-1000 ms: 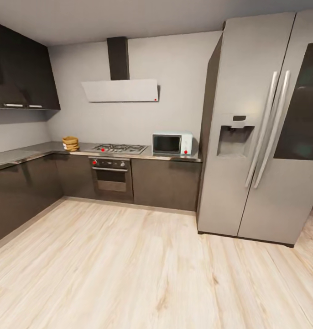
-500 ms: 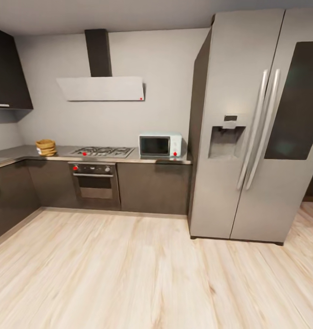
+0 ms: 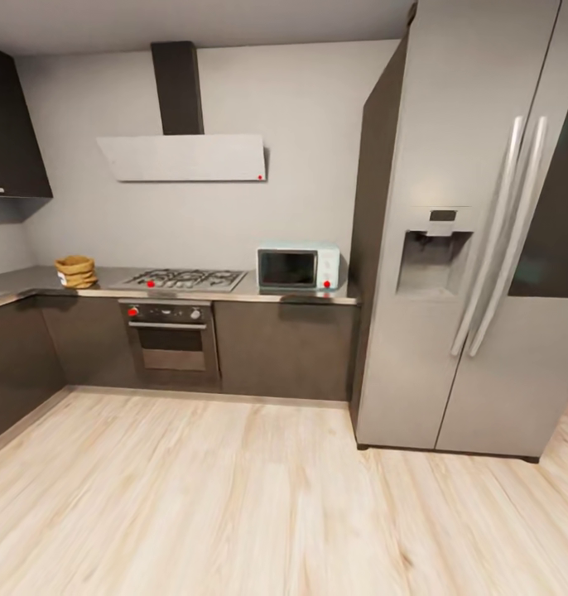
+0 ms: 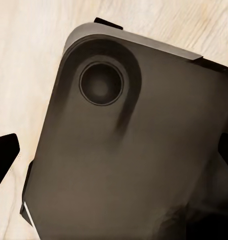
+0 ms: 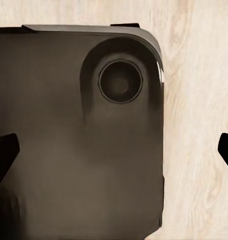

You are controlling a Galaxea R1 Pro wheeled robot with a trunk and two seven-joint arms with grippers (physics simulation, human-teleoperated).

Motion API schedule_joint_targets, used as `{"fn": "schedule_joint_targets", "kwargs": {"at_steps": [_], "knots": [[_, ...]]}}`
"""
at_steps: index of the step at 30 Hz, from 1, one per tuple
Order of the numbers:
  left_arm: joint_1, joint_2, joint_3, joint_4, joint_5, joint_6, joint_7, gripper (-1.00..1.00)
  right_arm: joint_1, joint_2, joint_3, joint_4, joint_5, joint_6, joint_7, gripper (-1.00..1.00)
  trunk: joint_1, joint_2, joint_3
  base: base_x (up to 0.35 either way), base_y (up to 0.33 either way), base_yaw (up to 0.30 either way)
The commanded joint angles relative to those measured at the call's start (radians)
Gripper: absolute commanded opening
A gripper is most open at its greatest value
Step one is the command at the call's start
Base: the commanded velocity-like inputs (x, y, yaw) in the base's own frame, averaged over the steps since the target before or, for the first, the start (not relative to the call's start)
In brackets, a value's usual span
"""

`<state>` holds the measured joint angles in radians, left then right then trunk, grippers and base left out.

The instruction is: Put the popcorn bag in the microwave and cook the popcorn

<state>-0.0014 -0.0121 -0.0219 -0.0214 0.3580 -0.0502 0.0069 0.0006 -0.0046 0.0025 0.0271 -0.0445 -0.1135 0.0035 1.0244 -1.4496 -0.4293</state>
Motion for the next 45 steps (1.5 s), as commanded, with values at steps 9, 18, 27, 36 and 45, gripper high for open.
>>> {"fn": "schedule_joint_targets", "kwargs": {"at_steps": [9, 18, 27, 36, 45], "knots": [[0.000, 0.000, -0.003, 0.000, 0.006, -0.004, 0.001, 1.00, -0.001, 0.000, 0.001, 0.002, -0.005, -0.006, 0.000, 1.00, 0.001, 0.000, -0.001, 0.328, 0.121, 0.000], [0.000, 0.000, -0.001, 0.000, 0.004, -0.004, 0.001, 1.00, -0.001, 0.000, 0.000, 0.002, -0.006, -0.006, 0.000, 1.00, 0.001, 0.000, -0.001, 0.328, 0.121, 0.000], [0.000, 0.000, -0.001, 0.000, 0.004, -0.006, 0.001, 1.00, -0.001, 0.000, 0.001, 0.002, -0.006, -0.006, 0.000, 1.00, 0.001, 0.000, -0.001, 0.328, 0.121, -0.059], [0.000, 0.000, -0.003, 0.000, 0.005, -0.004, 0.001, 1.00, -0.001, 0.000, 0.001, 0.002, -0.005, -0.006, 0.000, 1.00, 0.001, 0.000, -0.001, 0.328, 0.116, 0.000], [0.000, 0.000, -0.003, 0.000, 0.006, -0.004, 0.001, 1.00, -0.001, 0.000, 0.001, 0.002, -0.005, -0.006, 0.000, 1.00, 0.001, 0.000, -0.001, 0.328, 0.010, 0.000]]}}
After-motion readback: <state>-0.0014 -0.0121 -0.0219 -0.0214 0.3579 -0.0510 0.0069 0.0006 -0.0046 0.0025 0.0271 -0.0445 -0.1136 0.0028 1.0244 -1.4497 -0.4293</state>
